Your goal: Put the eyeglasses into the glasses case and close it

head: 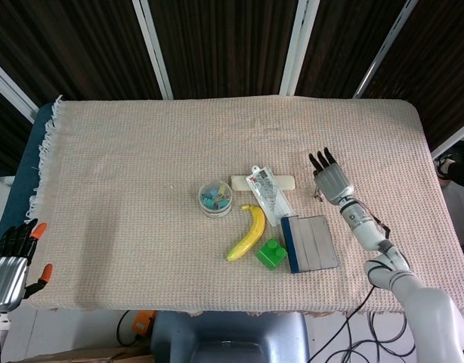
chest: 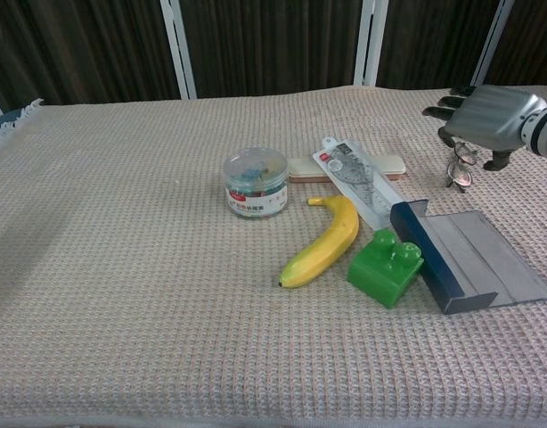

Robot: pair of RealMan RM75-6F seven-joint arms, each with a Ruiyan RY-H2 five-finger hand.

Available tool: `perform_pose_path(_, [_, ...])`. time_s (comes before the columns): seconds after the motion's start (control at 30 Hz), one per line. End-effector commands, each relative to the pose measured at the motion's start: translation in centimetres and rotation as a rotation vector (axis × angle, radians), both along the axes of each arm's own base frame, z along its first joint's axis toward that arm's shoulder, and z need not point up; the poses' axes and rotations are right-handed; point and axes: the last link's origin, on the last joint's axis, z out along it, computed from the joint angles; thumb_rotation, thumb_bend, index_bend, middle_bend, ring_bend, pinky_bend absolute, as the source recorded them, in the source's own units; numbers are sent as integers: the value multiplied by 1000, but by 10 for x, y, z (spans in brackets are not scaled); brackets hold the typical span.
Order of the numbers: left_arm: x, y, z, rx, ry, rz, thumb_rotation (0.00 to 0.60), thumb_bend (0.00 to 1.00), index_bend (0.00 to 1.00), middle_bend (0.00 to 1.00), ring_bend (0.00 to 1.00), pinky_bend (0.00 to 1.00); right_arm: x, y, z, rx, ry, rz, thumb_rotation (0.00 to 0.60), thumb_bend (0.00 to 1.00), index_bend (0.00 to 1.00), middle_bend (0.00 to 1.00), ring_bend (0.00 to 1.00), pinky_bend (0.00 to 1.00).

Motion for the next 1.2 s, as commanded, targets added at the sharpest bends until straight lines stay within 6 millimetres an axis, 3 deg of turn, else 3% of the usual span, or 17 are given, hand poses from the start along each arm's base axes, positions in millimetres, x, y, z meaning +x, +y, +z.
perform_pose_path(0.03, [0,1,0,-1,1,0,600,372,0,0,0,29,2,-4,-5,-1,1,-19,600,354,461,0,0,0])
perform_pose_path(0.6, [-1,2,1,4,1,5,600,382,0,0,0,30,-5,-8,-18,19,58,-82,600,368,459,0,0,0])
perform_pose_path(1.2, [2,2,-1,-7,1,-9,600,381,0,0,0,31,-42,10,11,12,49,-128,600,370,519,0,0,0])
